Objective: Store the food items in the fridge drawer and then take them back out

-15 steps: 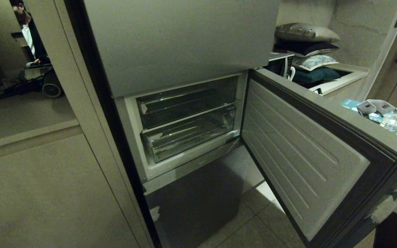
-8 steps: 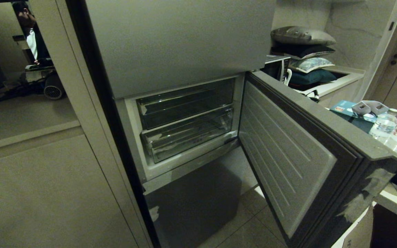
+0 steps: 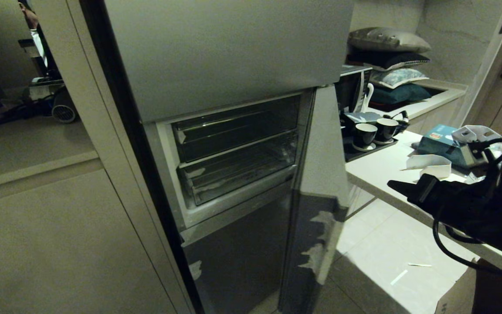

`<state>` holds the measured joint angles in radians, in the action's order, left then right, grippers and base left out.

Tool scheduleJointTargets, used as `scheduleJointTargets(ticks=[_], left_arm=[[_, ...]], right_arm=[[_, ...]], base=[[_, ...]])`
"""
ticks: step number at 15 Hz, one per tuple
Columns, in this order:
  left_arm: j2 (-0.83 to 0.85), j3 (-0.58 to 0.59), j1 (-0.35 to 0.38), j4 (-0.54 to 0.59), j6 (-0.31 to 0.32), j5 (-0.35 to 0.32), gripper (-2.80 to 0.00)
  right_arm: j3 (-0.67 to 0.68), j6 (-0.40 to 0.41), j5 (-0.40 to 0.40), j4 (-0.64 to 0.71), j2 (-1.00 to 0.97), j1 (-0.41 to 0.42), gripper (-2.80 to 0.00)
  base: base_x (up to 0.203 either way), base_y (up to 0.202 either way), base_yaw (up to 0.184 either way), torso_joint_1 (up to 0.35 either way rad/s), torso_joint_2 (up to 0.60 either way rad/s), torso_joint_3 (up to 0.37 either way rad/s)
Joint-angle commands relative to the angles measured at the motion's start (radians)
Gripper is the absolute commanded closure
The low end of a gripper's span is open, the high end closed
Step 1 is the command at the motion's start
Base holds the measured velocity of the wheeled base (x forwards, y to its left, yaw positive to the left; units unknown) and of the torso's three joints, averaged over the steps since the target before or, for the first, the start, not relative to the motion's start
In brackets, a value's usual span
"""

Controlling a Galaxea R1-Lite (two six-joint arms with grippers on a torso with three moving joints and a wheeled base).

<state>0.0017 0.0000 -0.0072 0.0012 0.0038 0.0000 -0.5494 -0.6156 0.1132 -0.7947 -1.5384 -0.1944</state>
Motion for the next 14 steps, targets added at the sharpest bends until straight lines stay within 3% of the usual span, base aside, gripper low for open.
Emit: scheduleJointTargets(ticks=[1,4,9,14], left_arm=[[0.0,0.0,0.0,-0.001,0.0,0.0,0.0],[0.0,0.0,0.0,0.0,0.001,0.0,0.0],[0.0,0.0,0.0,-0.001,0.001,0.0,0.0],[0.0,0.0,0.0,0.0,0.001,0.0,0.0]], right_arm=[[-0.059,0.0,-0.01,-0.007,-0.092,-0.038,0.0],[-0.177,0.026,-0.013,-0.007,-0.215,-0.06,0.0],[-0.447,0.15,-0.014,-0.005,-0.467,-0.154,0.0],[-0.723,0.189,0.024,-0.007,-0.648,-0.26,0.0]], base=[[0.0,0.0,0.0,0.0,0.0,0.0],[0.0,0.0,0.0,0.0,0.0,0.0],[0.0,0.0,0.0,0.0,0.0,0.0],[0.0,0.0,0.0,0.0,0.0,0.0]])
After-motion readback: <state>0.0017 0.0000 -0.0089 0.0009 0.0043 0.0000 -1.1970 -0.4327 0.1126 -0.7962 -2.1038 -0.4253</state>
